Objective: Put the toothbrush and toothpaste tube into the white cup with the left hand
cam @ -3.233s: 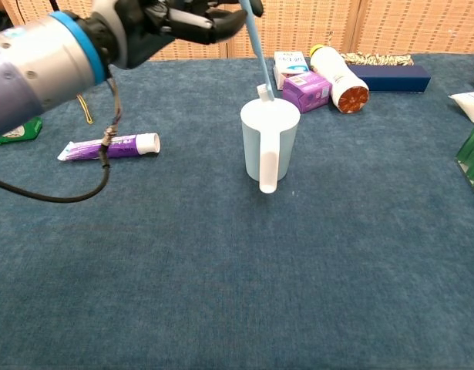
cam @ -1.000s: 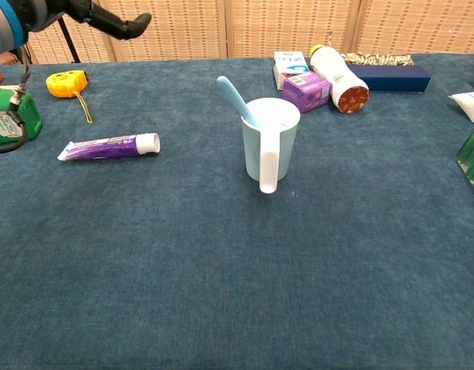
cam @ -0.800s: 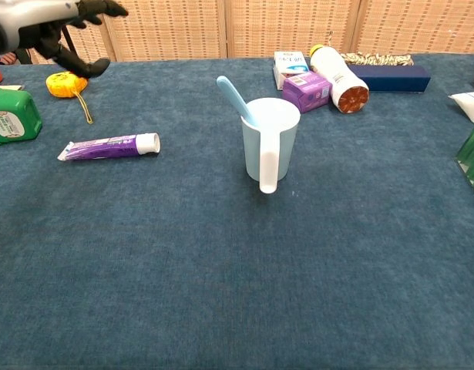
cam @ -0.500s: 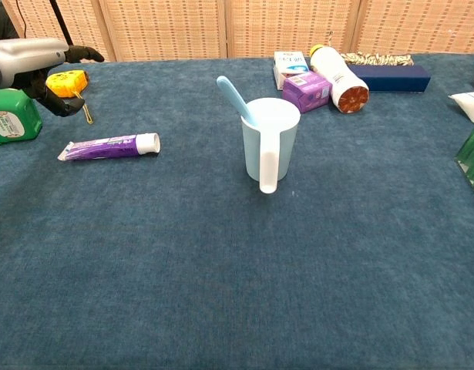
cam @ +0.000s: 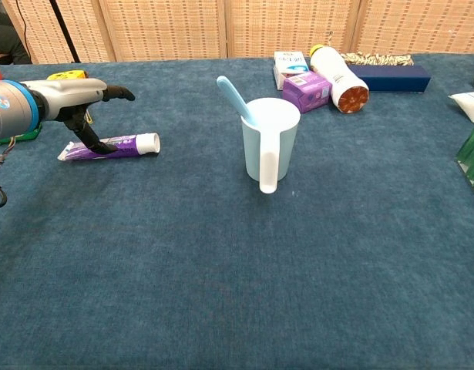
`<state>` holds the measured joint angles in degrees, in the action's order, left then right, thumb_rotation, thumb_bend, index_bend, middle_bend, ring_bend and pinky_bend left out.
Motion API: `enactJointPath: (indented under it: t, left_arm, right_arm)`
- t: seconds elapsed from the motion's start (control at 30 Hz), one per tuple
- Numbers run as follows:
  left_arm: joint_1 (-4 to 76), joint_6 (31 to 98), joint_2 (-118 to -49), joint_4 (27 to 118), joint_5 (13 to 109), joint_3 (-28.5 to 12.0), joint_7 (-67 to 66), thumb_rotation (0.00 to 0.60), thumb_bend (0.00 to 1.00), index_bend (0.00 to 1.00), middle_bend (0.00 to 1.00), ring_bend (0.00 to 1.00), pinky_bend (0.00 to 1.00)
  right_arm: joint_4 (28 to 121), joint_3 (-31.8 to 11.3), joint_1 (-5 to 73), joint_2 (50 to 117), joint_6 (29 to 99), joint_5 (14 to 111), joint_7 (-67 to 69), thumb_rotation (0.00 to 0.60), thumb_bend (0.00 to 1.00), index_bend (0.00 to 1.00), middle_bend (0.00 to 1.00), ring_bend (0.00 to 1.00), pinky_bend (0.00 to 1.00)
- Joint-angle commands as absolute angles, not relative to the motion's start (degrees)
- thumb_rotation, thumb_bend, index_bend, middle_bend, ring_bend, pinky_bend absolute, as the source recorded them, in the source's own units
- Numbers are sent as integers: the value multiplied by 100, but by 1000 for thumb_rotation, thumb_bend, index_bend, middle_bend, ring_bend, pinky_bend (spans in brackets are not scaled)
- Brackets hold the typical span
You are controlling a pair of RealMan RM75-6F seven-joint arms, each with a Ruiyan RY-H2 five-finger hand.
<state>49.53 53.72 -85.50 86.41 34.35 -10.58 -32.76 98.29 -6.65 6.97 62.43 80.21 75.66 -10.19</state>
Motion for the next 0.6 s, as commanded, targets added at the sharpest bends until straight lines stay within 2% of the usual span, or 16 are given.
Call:
enactJointPath:
  t: [0.03, 0.23, 0.6]
  left_arm:
    - [5007, 5368, -8707, 8464, 3359, -1120, -3206, 592, 295, 217, 0, 0, 0]
    - [5095, 5431, -8947, 8194, 3279, -1242, -3136, 592, 294, 381, 0, 0, 0]
    - [5153, 5403, -9185, 7876, 3229, -1255, -3099, 593, 295, 375, 0, 0, 0]
  right_arm:
    - [9811, -665, 703, 6243, 7999, 7555, -1006, 600, 0, 0, 0, 0, 0]
    - [9795, -667, 712, 6242, 7980, 7552, -974, 600, 0, 0, 0, 0, 0]
    - [9800, -670, 712, 6232, 7972, 7530, -954, 600, 0, 0, 0, 0, 0]
